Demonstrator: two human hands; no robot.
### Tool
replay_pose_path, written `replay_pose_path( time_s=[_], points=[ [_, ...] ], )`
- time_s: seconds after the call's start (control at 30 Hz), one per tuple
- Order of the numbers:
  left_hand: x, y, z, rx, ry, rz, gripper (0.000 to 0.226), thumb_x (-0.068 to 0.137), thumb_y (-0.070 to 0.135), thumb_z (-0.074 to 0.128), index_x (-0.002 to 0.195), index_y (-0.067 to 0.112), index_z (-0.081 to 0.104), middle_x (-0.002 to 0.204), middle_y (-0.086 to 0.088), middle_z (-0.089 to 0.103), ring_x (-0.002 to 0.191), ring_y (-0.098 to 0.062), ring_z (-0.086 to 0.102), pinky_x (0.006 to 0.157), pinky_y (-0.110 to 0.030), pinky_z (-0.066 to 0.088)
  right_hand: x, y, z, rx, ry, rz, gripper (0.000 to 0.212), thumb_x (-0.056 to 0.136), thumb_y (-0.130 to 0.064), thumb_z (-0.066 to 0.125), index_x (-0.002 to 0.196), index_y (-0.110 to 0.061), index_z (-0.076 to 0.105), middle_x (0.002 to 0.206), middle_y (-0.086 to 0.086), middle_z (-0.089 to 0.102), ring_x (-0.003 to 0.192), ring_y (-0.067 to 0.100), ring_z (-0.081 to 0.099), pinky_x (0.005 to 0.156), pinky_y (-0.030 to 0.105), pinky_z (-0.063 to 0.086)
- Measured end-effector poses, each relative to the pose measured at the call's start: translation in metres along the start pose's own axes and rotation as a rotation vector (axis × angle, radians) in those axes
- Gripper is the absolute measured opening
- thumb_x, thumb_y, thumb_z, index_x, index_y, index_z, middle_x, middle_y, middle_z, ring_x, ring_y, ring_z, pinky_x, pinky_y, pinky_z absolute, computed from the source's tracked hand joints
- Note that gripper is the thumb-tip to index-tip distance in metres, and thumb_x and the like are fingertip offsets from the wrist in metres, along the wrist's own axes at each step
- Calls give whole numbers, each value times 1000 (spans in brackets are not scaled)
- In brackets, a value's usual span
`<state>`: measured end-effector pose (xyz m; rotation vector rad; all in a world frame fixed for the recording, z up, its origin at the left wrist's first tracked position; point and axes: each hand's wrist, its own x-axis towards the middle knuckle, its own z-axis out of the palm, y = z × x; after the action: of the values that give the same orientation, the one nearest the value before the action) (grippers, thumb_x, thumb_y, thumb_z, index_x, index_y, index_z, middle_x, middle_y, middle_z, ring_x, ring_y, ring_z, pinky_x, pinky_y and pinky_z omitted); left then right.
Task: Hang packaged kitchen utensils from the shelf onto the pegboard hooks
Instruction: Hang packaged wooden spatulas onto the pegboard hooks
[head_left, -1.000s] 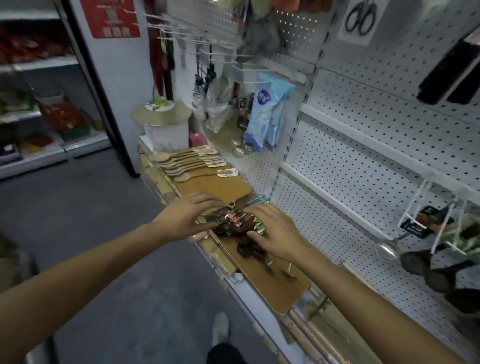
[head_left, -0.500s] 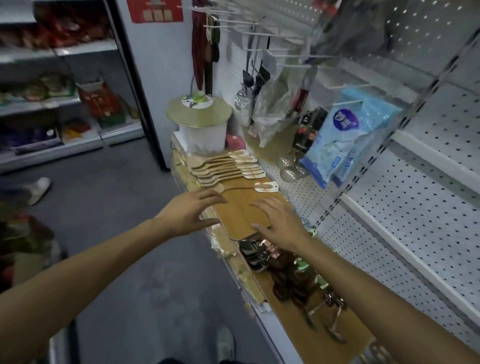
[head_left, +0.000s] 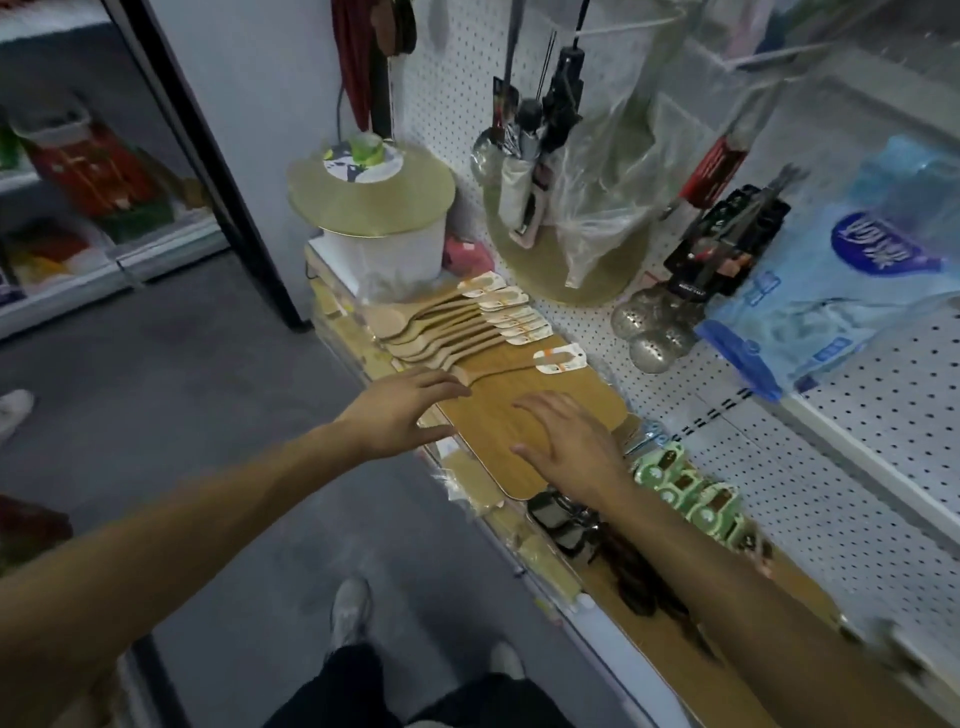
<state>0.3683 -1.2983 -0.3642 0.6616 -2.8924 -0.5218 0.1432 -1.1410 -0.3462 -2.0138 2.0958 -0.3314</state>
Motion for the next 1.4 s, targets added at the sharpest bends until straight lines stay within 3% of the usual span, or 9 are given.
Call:
replay_pose_path(
  time_s=[0.17, 0.43, 0.6, 0.7, 0.83, 0.97, 1.1, 1.2, 1.4],
  points=[
    [24, -69, 11, -52, -65, 41, 59, 90, 64, 45, 136, 29, 58, 139, 6, 57, 127, -17, 53, 98, -32, 47, 44, -14, 44, 45, -11, 196, 53, 93, -44, 60, 139, -22, 49, 139, -3, 53, 128, 16, 44, 99, 33, 44],
    [99, -172, 98, -101, -158, -12, 42, 93, 33, 66, 133, 23, 59, 135, 1, 58, 123, -25, 54, 94, -42, 52, 157, 33, 136, 112, -132, 450, 50, 97, -43, 52, 141, -22, 44, 144, -1, 47, 129, 20, 44, 97, 34, 42],
    [178, -217, 173, -233, -52, -218, 41, 89, 13, 65, 130, 16, 62, 132, -7, 61, 119, -31, 58, 97, -38, 48, 227, 99, 212, 184, -105, 719, 43, 98, -41, 49, 127, -9, 55, 125, 14, 62, 114, 33, 58, 91, 41, 50],
    [225, -237, 214, -194, -59, -282, 42, 89, 11, 63, 131, 12, 63, 130, -14, 61, 118, -35, 57, 95, -37, 47, 260, 134, 255, 299, -93, 898, 44, 99, -40, 49, 120, -2, 60, 121, 18, 64, 113, 35, 59, 90, 37, 46],
    [263, -256, 266, -43, -114, -453, 28, 96, 28, 52, 112, 11, 68, 112, -16, 62, 106, -39, 56, 92, -43, 46, 295, 168, 297, 398, -72, 1057, 46, 99, -41, 50, 115, 0, 64, 122, 17, 65, 112, 33, 60, 87, 34, 44],
    [279, -253, 291, 93, -95, -395, 29, 94, 17, 54, 122, 10, 59, 117, -16, 60, 110, -37, 54, 93, -43, 46, 314, 192, 321, 537, -19, 1213, 57, 93, -51, 56, 121, -2, 60, 122, 14, 65, 112, 31, 61, 86, 34, 44],
    [287, -250, 295, 215, -103, -302, 26, 100, 13, 49, 125, 8, 56, 121, -16, 56, 104, -34, 54, 88, -39, 45, 313, 201, 331, 684, 87, 1250, 45, 78, -50, 69, 100, -10, 70, 94, 7, 74, 86, 26, 69, 81, 37, 56],
    [289, -242, 291, 282, -207, -308, 28, 100, 12, 47, 126, 6, 55, 124, -17, 51, 107, -34, 52, 87, -39, 45, 309, 197, 320, 920, 115, 1324, 24, 84, -31, 69, 80, -7, 65, 66, 6, 68, 54, 19, 63, 57, 32, 52],
    [287, -213, 272, -99, -324, -494, 24, 97, 24, 56, 115, 10, 64, 116, -13, 64, 106, -32, 61, 85, -39, 51, 269, 183, 296, 1072, 93, 1364, 18, 93, -17, 62, 87, -1, 64, 64, 8, 62, 41, 11, 56, 41, 23, 40]
  ],
)
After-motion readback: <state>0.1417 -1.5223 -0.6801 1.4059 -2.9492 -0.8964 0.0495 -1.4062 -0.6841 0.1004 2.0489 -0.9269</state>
